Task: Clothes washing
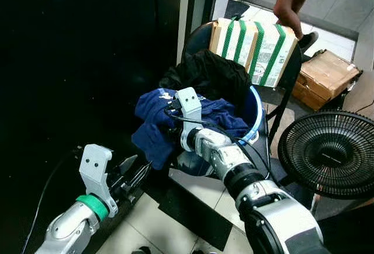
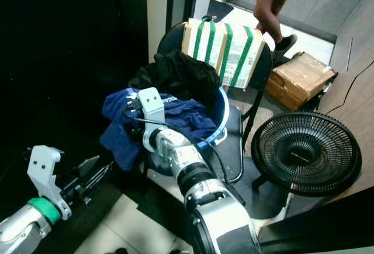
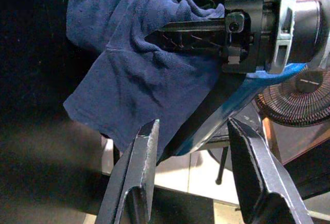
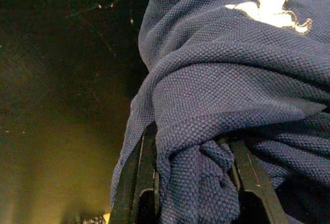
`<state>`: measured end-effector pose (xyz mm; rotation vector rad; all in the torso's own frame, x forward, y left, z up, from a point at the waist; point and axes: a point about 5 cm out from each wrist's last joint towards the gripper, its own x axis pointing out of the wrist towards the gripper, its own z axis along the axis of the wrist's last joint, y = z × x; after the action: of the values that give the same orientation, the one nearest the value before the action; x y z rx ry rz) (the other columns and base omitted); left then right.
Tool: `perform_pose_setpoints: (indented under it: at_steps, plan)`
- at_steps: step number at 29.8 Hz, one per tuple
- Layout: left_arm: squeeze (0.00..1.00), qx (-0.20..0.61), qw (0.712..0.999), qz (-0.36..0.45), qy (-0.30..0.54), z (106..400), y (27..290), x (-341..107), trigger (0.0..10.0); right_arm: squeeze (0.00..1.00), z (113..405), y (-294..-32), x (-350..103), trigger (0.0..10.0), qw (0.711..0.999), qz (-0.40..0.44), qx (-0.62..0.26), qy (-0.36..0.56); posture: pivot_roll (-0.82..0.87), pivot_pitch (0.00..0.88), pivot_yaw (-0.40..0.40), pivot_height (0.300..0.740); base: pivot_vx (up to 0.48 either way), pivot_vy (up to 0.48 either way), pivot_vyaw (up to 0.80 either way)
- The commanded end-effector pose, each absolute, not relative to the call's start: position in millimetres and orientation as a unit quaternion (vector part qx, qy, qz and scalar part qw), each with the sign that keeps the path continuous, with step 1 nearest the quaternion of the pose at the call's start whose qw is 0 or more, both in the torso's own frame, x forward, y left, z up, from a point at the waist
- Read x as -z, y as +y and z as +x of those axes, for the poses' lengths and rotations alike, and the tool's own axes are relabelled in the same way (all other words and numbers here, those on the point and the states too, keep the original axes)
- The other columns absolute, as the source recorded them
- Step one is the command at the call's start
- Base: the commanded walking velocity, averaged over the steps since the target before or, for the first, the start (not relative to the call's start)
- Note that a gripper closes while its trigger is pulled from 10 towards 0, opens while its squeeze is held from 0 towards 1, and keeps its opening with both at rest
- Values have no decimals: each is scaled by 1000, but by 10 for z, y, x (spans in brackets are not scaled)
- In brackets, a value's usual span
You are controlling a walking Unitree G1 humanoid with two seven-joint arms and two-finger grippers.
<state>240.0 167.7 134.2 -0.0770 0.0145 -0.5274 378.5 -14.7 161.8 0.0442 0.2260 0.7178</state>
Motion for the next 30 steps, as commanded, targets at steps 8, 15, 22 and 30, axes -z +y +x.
perform_pose_setpoints:
  at_steps: [8,15,22,30]
  plan:
    - [0,257,965,-51,1,2393,1667,-1331,10000,0,3740,-176,-1637,0,923,93,-358,106,92,163,-10,740,0,0,0]
    - [0,255,965,-59,-12,2428,1659,-1349,10000,0,3689,-345,-1961,0,917,127,-375,54,79,132,-25,740,0,0,0]
    - [0,255,965,-63,-19,2443,1642,-1353,10000,0,3619,-481,-2091,0,915,134,-378,38,74,113,-34,740,0,0,0]
    - [0,239,968,-75,-32,2522,1694,-1379,10000,0,3513,-790,-2852,0,894,201,-391,-84,70,78,-30,740,0,0,0]
